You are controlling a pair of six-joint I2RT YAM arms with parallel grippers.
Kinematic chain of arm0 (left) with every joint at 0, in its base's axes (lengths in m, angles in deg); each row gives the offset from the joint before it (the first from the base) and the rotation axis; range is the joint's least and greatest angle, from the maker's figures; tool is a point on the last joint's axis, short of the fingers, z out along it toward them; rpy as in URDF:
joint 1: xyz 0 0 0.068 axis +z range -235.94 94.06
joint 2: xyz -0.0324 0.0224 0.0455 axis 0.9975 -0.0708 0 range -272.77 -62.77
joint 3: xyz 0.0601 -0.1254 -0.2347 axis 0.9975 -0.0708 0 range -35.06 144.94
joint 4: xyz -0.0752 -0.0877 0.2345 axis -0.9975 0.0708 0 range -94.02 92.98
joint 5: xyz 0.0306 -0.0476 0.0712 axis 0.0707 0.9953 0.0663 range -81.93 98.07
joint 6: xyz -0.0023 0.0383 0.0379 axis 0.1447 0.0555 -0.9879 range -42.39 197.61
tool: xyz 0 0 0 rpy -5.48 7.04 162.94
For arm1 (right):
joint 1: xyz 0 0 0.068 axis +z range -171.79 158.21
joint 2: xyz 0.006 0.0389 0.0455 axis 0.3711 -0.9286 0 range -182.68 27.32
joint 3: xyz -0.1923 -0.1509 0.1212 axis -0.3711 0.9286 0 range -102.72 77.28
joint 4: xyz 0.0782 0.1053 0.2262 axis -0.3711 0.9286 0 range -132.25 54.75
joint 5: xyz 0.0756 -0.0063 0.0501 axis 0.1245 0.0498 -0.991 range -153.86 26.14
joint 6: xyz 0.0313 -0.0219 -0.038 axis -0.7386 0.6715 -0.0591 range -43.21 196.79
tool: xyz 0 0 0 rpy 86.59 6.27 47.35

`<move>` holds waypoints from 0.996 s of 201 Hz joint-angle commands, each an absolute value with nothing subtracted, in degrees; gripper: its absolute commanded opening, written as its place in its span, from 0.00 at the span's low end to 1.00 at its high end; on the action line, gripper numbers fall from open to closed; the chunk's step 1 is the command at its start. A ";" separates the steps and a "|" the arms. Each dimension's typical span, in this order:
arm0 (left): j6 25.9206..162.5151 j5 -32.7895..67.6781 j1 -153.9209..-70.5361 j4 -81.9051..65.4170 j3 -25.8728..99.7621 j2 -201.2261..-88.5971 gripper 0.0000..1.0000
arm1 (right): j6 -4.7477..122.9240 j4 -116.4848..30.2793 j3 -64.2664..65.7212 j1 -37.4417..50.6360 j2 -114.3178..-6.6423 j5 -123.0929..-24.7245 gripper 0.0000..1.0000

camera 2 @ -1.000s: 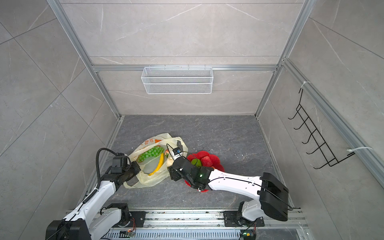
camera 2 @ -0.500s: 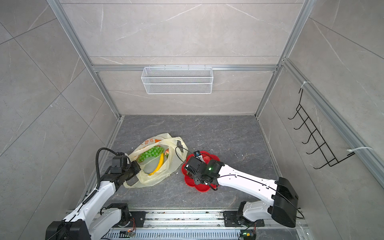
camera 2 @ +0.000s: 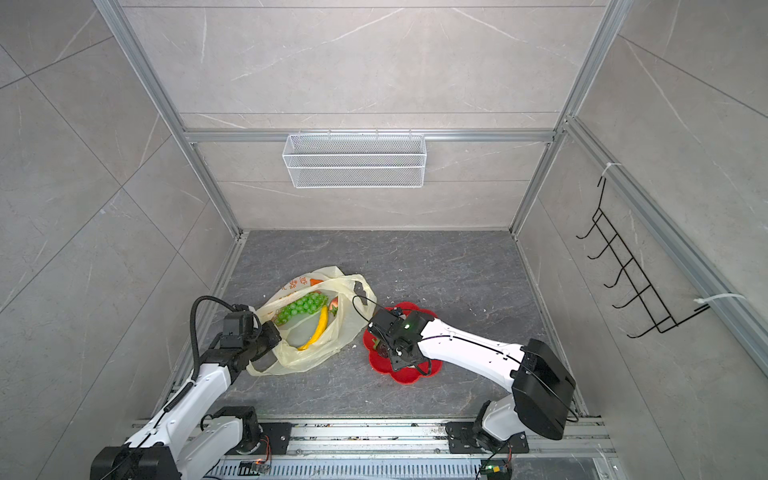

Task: Take the fake fruits out of the plastic bag
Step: 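Lift the cream round fruit out and lower it onto the red plate, then open the right gripper to release the cream round fruit on the plate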

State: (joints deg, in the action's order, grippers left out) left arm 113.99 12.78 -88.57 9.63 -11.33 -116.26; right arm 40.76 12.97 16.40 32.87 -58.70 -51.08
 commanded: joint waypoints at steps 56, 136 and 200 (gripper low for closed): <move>112.35 13.37 -88.75 8.02 -11.37 -115.73 0.00 | 41.02 12.50 14.61 31.65 -64.50 -53.46 0.71; 112.30 13.43 -88.75 7.94 -11.50 -115.59 0.00 | 41.19 13.01 14.44 31.56 -62.87 -53.11 0.79; 110.84 16.51 -88.84 6.25 -11.33 -117.19 0.00 | 42.68 13.21 9.62 32.65 -56.65 -52.56 0.76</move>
State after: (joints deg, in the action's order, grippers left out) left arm 113.58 13.40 -88.57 9.12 -11.35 -116.39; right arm 41.32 13.28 13.34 31.80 -61.14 -53.20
